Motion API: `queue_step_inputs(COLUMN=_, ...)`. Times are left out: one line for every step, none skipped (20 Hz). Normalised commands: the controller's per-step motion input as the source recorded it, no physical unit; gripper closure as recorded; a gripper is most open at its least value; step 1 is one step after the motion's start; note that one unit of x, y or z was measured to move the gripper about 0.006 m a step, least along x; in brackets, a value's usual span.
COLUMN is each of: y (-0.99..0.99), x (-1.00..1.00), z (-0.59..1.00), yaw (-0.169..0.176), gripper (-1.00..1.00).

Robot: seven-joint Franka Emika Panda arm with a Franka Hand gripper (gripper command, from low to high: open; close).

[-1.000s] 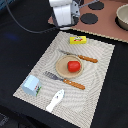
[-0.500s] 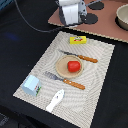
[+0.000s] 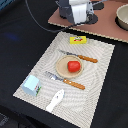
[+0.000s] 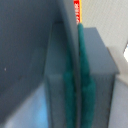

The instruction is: Interact with the objects in diverse but meaningful ways.

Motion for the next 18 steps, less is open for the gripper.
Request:
queue_step_inputs(y=0.70, x=0.66, z=0.18, yaw=0.000, gripper=1.00)
queue_step_inputs(y=0.69, x=0.65, z=0.18, yaw=0.000, gripper=1.00)
queue_step_inputs(y=0.69, x=0.65, z=0.17, yaw=0.000, gripper=1.00)
queue_step_inputs(y=0.67, x=0.61, z=0.13, yaw=0.000, gripper=1.00)
queue_step_inputs(y=0.67, x=0.56, z=0.10, yaw=-0.009, gripper=1.00)
queue_step_inputs(y=0.65, x=0.57, z=0.15, yaw=-0.014, gripper=1.00)
queue_step_inputs(y=0.65, x=0.61, z=0.17, yaw=-0.010, gripper=1.00)
queue_step_inputs(y=0.65, x=0.63, z=0.21, yaw=-0.007, gripper=1.00)
queue_step_inputs(y=0.65, x=0.64, z=0.23, yaw=-0.006, gripper=1.00)
queue_step_inputs(y=0.66, x=0.66, z=0.29, yaw=-0.004, gripper=1.00)
queue_step_inputs(y=0.66, x=0.66, z=0.29, yaw=-0.004, gripper=1.00)
queue_step_inputs(y=0.66, x=0.65, z=0.27, yaw=-0.009, gripper=1.00)
queue_step_inputs(y=0.67, x=0.63, z=0.24, yaw=-0.009, gripper=1.00)
queue_step_inputs(y=0.67, x=0.62, z=0.21, yaw=-0.006, gripper=1.00)
queue_step_inputs(y=0.71, x=0.61, z=0.21, yaw=0.000, gripper=1.00)
queue_step_inputs(y=0.72, x=0.59, z=0.21, yaw=0.000, gripper=1.00)
queue_step_inputs(y=0.73, x=0.59, z=0.23, yaw=0.000, gripper=1.00)
queue_step_inputs(y=0.73, x=0.58, z=0.23, yaw=-0.001, gripper=1.00)
